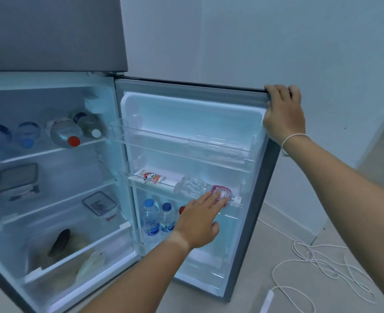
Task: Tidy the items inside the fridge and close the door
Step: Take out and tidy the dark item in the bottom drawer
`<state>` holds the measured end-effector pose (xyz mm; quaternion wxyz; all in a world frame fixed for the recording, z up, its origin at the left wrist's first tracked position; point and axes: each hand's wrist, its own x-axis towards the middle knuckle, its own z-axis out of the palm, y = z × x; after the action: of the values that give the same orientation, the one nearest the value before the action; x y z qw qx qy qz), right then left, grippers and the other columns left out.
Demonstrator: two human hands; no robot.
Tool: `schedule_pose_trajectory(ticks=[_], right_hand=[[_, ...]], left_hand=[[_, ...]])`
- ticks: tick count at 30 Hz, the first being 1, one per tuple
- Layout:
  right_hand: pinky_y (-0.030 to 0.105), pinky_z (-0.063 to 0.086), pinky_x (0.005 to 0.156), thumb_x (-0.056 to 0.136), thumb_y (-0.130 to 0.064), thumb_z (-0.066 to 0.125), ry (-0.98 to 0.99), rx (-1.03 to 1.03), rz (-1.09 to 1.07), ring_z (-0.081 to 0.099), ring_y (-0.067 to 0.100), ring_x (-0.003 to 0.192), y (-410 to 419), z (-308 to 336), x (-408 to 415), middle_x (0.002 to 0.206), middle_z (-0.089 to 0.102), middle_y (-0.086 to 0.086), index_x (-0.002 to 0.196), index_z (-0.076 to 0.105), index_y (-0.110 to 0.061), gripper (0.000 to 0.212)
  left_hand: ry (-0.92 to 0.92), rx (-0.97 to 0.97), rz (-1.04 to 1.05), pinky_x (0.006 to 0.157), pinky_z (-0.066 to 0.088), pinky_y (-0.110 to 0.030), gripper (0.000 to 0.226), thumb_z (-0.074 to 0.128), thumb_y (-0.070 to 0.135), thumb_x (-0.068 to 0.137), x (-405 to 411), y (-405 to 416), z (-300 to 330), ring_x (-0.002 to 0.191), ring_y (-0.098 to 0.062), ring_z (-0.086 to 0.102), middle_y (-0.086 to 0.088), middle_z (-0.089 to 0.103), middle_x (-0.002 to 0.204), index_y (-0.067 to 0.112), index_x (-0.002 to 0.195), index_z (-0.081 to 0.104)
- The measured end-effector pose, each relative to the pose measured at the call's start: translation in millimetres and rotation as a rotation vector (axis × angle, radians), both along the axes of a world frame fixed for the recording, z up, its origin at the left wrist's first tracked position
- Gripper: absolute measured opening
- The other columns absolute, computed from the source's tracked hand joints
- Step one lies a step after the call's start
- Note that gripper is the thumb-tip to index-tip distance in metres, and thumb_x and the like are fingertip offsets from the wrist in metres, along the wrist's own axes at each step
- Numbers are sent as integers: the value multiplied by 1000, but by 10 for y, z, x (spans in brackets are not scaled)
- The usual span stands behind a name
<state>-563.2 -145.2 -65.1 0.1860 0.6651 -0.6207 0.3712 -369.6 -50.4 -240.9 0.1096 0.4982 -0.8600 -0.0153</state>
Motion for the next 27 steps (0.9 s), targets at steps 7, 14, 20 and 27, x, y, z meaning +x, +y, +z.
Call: schedule_pose_trajectory(ticks=[7,14,20,27], right_hand=[[43,40,101,92,-5,36,-37,64,7,25,31,138,55,88,3,143,45,4,139,40,-15,49],[52,14,114,93,-16,39,29,188,-105,21,34,142,193,201,187,148,41,6,140,38,-17,47],[55,13,115,93,-27,42,102,146,40,31,32,138,300,265,821,147,43,7,138,42,-16,47],[49,17,116,92,-31,44,241,158,304,36,25,136,418,198,1875,148,42,6,138,43,-17,48]], left_hand=[[-157,80,43,119,17,-45,64,41,29,92,121,-7,209,148,-24,8,3,9,161,26,149,12],[-185,61,208,119,22,-43,64,42,34,92,816,68,454,147,-24,13,-1,14,160,26,149,15],[-173,18,384,116,26,-43,64,45,32,91,1484,282,721,145,-24,21,-4,19,159,25,149,17],[-115,31,599,116,27,-42,63,44,33,92,2201,558,785,143,-27,23,-7,20,158,23,149,20]])
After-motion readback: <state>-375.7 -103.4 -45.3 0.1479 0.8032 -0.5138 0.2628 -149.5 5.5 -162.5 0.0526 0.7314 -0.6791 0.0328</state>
